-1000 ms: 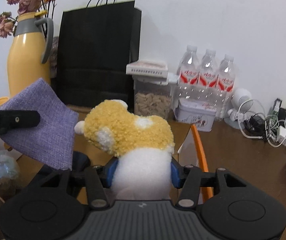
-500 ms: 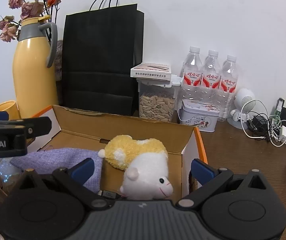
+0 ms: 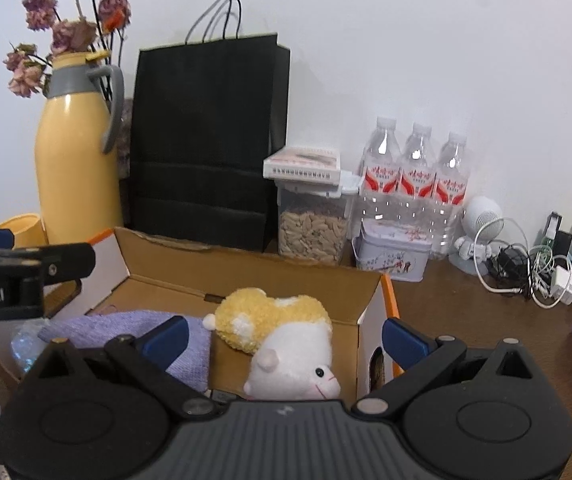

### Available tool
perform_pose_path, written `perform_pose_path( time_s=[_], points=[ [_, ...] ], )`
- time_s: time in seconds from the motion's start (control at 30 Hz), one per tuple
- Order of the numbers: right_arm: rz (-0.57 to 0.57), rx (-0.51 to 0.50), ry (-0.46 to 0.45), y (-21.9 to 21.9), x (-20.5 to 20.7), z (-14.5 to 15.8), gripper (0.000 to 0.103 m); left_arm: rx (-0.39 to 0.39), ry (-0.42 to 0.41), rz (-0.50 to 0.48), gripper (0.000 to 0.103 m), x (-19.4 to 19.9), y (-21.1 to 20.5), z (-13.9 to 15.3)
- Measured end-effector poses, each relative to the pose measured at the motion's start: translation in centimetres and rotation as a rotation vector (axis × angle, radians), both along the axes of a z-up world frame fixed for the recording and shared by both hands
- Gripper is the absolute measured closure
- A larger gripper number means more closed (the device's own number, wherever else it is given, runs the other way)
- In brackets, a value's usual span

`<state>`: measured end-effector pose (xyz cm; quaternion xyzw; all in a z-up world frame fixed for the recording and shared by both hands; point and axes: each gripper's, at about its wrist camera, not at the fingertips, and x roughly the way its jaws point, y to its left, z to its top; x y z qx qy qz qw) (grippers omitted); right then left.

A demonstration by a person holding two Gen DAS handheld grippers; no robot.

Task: Organize objects
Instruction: 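Carry the cloth bag and plush toy into the box and release them, then move both tools back toward the caps and cable on the table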

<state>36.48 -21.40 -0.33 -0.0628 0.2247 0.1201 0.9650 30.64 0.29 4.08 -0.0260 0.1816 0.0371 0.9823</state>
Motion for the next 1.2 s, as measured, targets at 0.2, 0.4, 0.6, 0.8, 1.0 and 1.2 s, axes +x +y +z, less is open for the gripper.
perform_pose_path(
  time_s=[0.2, 0.4, 0.6, 0.8, 1.0, 1.2],
  points=[
    [0.008, 0.017, -0.064, -0.3, -2.7, 1.8, 0.000, -0.007, -0.018, 0.012, 0.000, -2.8, 1.0, 1.1],
    [0.028, 0.036, -0.117, -0.5, -6.8, 2.6, 0.000, -0.003, -0.052, 0.022, 0.000, -6.5, 1.8, 1.9],
    [0.041, 0.057, -0.117, -2.1, -11.5, 2.2, 0.000, 0.018, -0.040, 0.014, 0.000, -10.9, 2.5, 1.7],
    [0.040, 0.058, -0.068, -3.5, -15.3, 0.9, 0.000, 0.049, 0.013, 0.033, 0.000, -14.2, 3.4, 0.3],
    [0.050, 0.046, 0.003, -4.2, -18.5, -1.4, 0.000, 0.042, 0.089, 0.065, 0.000, -17.3, 4.6, -2.0],
    [0.071, 0.015, 0.079, -3.8, -20.6, -4.1, 0.000, 0.038, 0.158, 0.080, 0.000, -19.7, 5.3, -4.2]
  ],
)
